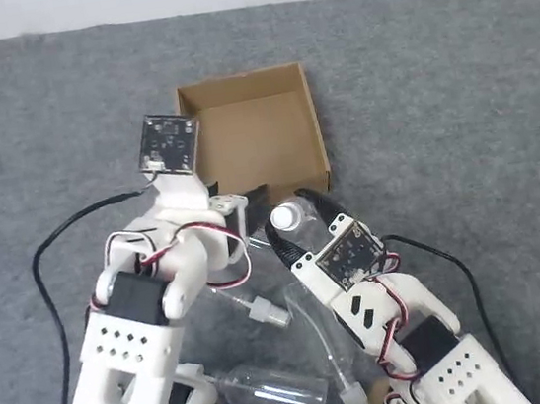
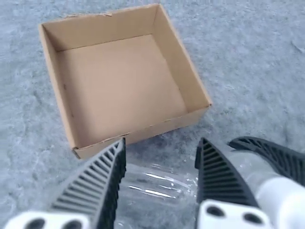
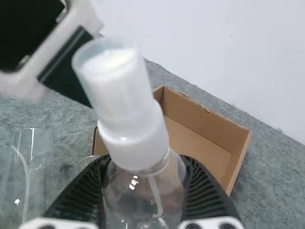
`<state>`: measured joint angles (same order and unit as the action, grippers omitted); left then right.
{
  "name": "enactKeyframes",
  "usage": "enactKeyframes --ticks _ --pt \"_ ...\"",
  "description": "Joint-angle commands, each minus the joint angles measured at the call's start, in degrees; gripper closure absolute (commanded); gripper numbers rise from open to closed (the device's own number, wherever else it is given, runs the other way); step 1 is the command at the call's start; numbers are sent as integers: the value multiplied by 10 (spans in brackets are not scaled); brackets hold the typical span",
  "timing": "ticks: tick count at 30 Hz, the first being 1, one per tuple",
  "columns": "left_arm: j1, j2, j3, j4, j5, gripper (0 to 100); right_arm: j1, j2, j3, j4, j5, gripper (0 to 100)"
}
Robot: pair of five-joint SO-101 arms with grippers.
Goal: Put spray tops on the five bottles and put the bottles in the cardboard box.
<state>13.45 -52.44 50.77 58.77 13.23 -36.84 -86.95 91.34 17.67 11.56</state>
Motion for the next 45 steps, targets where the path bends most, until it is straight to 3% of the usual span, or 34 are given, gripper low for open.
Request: enactKeyframes --ticks 1,9,20,28,36,45 --pt "-41 -23 -18 -18 -4 776 -1 -12 -11 -3 -3 991" --pt "-104 -23 -47 -25 -5 778 -1 -12 -11 -1 -3 991" --pt "-284 -22 -3 -41 -7 779 -3 -17 1 0 -2 990" --pt "-296 -23 123 -176 -8 779 1 -17 2 0 -1 991" --pt "-320 -85 168 -190 -4 779 36 -17 -4 -5 -1 991" --pt "-322 -258 280 -219 -5 778 37 -11 -63 30 -4 992"
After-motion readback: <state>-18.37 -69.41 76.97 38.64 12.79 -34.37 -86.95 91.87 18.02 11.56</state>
